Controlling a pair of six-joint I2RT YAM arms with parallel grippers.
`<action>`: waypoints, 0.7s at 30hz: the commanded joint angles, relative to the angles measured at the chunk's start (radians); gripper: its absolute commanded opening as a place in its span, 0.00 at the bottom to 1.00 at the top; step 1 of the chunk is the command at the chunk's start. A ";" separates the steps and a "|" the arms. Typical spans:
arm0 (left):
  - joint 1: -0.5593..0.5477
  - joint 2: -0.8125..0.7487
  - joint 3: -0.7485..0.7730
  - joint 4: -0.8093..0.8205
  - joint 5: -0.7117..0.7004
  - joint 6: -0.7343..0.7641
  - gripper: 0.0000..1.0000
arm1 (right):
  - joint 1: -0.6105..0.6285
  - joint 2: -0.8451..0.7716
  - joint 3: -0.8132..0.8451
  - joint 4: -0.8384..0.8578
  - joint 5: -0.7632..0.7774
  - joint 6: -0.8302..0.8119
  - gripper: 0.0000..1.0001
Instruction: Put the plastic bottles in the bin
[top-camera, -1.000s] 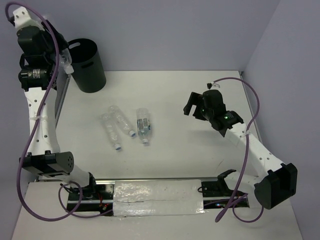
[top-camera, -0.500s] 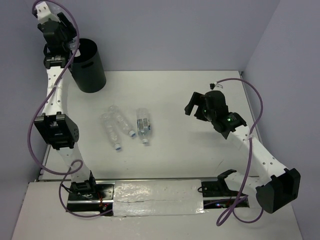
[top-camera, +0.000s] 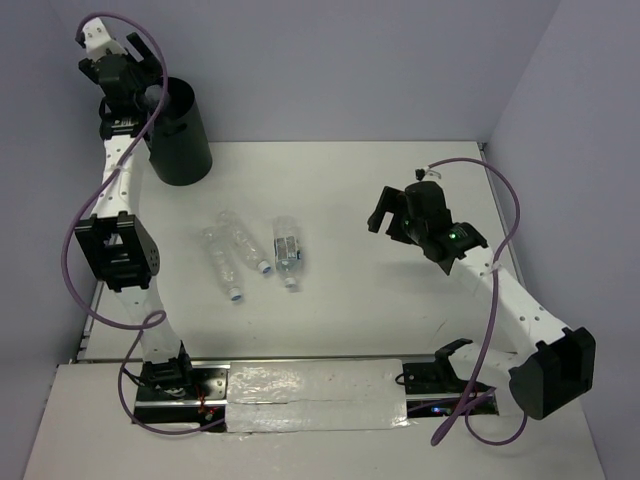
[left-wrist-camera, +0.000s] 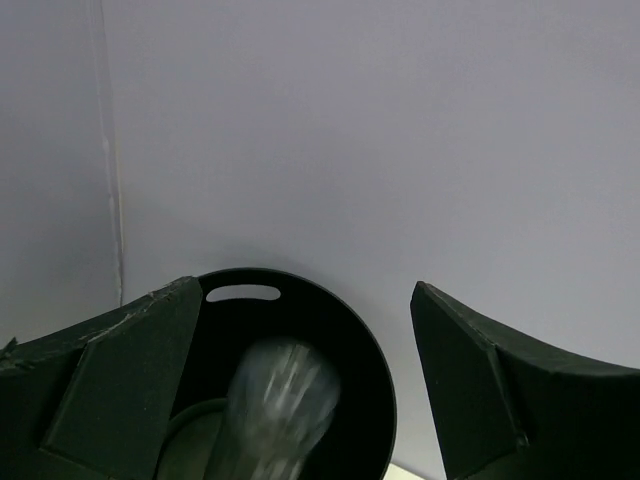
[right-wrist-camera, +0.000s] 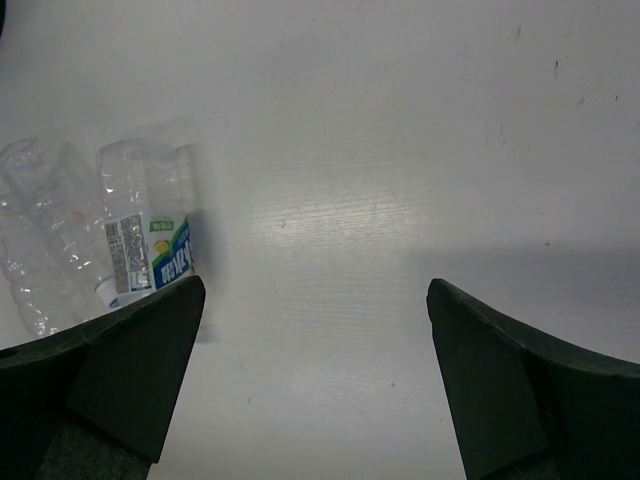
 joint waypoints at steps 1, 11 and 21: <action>0.008 0.000 0.014 0.039 0.033 0.019 0.99 | 0.007 0.003 0.009 0.023 0.002 0.003 1.00; -0.209 -0.381 -0.186 -0.403 -0.122 0.036 0.99 | 0.008 -0.062 -0.006 0.027 0.006 0.011 1.00; -0.388 -0.826 -0.895 -0.670 -0.163 -0.381 0.97 | 0.019 -0.135 -0.016 -0.006 0.015 -0.004 1.00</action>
